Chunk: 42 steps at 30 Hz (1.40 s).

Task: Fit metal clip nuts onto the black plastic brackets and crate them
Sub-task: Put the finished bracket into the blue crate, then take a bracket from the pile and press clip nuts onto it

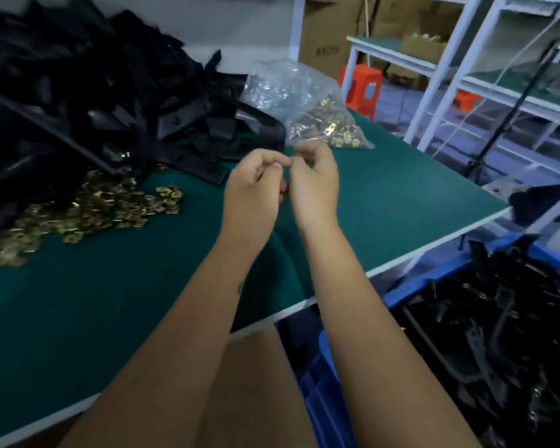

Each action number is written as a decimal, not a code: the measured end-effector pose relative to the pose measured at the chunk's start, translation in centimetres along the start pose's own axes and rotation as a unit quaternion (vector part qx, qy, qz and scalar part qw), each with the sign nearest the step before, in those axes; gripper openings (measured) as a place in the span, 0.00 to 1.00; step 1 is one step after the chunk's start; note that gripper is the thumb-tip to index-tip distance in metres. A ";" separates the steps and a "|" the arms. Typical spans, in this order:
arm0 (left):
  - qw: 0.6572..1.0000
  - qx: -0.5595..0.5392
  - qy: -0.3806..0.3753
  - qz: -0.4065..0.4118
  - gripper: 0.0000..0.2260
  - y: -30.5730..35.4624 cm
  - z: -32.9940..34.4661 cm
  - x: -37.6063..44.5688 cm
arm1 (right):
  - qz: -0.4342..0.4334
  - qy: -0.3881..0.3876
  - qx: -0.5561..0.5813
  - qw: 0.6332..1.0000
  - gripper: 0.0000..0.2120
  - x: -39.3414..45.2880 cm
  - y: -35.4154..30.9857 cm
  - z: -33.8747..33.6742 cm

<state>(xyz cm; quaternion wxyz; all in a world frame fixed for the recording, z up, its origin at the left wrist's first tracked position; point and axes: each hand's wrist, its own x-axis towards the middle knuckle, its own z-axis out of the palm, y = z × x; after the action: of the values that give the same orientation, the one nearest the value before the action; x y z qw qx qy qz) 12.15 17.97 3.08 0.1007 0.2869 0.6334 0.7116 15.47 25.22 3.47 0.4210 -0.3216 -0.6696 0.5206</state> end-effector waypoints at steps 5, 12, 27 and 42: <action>0.985 0.120 0.117 -0.047 0.11 -2.4 -9.2 2.2 | -0.026 -0.145 -0.166 0.975 0.15 -0.1 1.0 8.1; 0.972 0.139 0.168 -0.085 0.12 -3.9 -16.7 2.7 | -0.060 -0.145 -0.349 0.924 0.24 0.8 1.9 13.4; 0.985 0.089 0.114 -0.092 0.12 -4.0 -17.0 3.2 | 0.072 -0.016 0.166 0.983 0.17 1.9 1.6 12.9; 0.979 -0.104 0.150 -0.087 0.04 -0.9 -18.8 2.4 | 0.130 -0.254 0.498 0.819 0.07 0.8 -0.3 12.7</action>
<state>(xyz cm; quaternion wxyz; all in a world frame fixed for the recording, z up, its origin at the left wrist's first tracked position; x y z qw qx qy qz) -0.09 3.43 2.28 0.0956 0.1087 0.5864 0.7970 3.69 20.42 2.63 0.2669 -0.0089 -0.3546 0.8961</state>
